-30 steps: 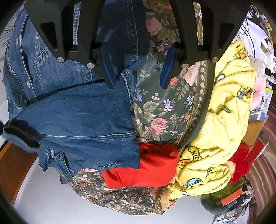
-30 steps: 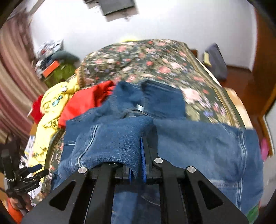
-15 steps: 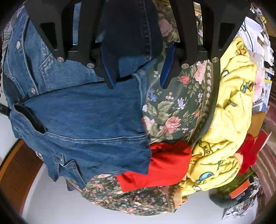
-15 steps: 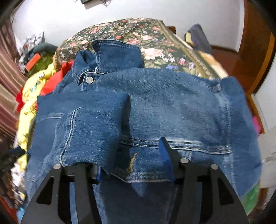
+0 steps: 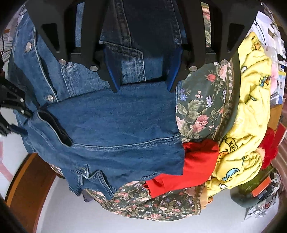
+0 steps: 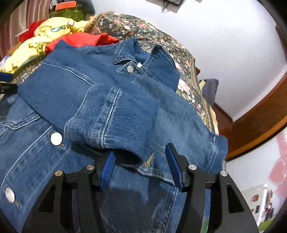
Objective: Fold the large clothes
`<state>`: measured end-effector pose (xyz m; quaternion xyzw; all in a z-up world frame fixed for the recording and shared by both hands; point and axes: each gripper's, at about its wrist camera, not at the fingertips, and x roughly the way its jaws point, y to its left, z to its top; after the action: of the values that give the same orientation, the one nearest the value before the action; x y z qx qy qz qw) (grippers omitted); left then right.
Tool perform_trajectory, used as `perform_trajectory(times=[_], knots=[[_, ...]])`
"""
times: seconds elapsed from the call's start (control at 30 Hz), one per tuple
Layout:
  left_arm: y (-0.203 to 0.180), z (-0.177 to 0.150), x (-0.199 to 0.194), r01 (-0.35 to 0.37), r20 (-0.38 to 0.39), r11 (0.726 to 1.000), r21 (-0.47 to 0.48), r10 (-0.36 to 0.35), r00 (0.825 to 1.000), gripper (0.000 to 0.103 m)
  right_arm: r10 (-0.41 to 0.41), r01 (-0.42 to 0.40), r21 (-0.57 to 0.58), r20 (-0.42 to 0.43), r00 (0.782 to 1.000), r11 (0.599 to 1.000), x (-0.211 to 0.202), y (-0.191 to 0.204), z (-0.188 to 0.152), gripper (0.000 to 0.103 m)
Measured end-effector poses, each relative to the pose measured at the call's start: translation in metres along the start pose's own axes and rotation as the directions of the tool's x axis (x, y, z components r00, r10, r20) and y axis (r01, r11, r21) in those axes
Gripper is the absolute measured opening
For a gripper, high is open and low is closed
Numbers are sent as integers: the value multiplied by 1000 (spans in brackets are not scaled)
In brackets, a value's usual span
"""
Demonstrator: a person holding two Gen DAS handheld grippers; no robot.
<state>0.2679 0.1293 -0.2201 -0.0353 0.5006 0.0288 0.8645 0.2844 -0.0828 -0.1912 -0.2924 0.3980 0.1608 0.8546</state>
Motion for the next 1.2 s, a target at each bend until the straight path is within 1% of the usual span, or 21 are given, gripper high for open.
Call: perform_trajectory(times=[0.1, 0.17, 0.23, 0.27, 0.4, 0.47, 0.53, 0.6, 0.63, 0.67, 0.7, 0.73, 0.77, 0.8, 0.87, 0.9, 0.93, 0.97, 1.03, 1.13, 1.2], knots=[[1, -3, -2, -4, -2, 1000, 11, 4, 1000, 53, 6, -6, -21, 11, 1000, 1000, 1, 7, 10, 52], [4, -4, -2, -8, -4, 1000, 6, 8, 1000, 53, 0, 1, -40, 19, 1000, 999, 3, 12, 17, 57], [8, -4, -2, -11, -6, 1000, -7, 11, 1000, 53, -5, 6, -59, 26, 1000, 998, 8, 17, 25, 59], [9, -5, -2, -10, -6, 1000, -12, 10, 1000, 53, 1, 1, -64, 29, 1000, 998, 4, 24, 27, 59], [13, -5, -3, -7, -6, 1000, -31, 7, 1000, 53, 29, -28, -87, 17, 999, 996, 17, 34, 42, 59], [13, -5, -4, -11, -6, 999, -30, 11, 1000, 53, 31, -28, -94, 28, 999, 995, 20, 39, 46, 59], [13, -5, -4, -14, -7, 1000, -28, 14, 1000, 53, 50, -46, -89, 44, 998, 995, 21, 40, 51, 59], [13, -5, -4, -15, -6, 999, -28, 15, 1000, 53, 82, -77, -69, 60, 995, 995, 19, 39, 54, 50], [13, -5, -4, -17, -6, 999, -28, 17, 1000, 53, 103, -99, -59, 73, 992, 993, 18, 38, 56, 37], [13, -4, -4, -17, -6, 999, -28, 16, 1000, 53, 142, -140, -38, 85, 986, 989, 15, 34, 57, 28], [13, -3, -4, -16, -6, 999, -30, 15, 1000, 53, 166, -165, -16, 95, 982, 986, 13, 29, 59, 24], [13, -2, -3, -15, -6, 999, -32, 15, 1000, 53, 192, -196, 19, 109, 975, 980, 10, 21, 61, 16], [12, 0, -3, -14, -5, 999, -36, 14, 1000, 53, 219, -226, 53, 118, 969, 973, 9, 14, 62, 14], [11, 1, -3, -11, -3, 999, -39, 11, 1000, 53, 243, -257, 98, 131, 961, 961, 8, 4, 62, 11], [9, 4, -4, -2, 2, 999, -40, 2, 1000, 53, 278, -311, 222, 169, 946, 924, 7, -22, 59, 8], [7, 4, -4, 1, 4, 999, -37, -1, 1000, 53, 287, -334, 305, 189, 939, 892, 7, -40, 55, 7], [5, 5, -5, 2, 6, 999, -33, -2, 1000, 53, 286, -341, 353, 200, 937, 871, 8, -51, 50, 7], [2, 6, -5, 4, 6, 1000, -26, -3, 1000, 53, 282, -350, 432, 216, 935, 831, 10, -71, 40, 7], [-2, 6, -4, 4, 5, 1000, -15, -4, 1000, 53, 270, -355, 530, 234, 934, 770, 11, -96, 20, 7], [-6, 6, -1, 6, -1, 1000, -8, -7, 1000, 53, 281, -369, 608, 240, 929, 703, 16, -116, -2, 7], [-8, 5, 1, 9, -7, 1000, -9, -9, 1000, 53, 295, -370, 640, 226, 928, 674, 20, -121, -20, 7]])
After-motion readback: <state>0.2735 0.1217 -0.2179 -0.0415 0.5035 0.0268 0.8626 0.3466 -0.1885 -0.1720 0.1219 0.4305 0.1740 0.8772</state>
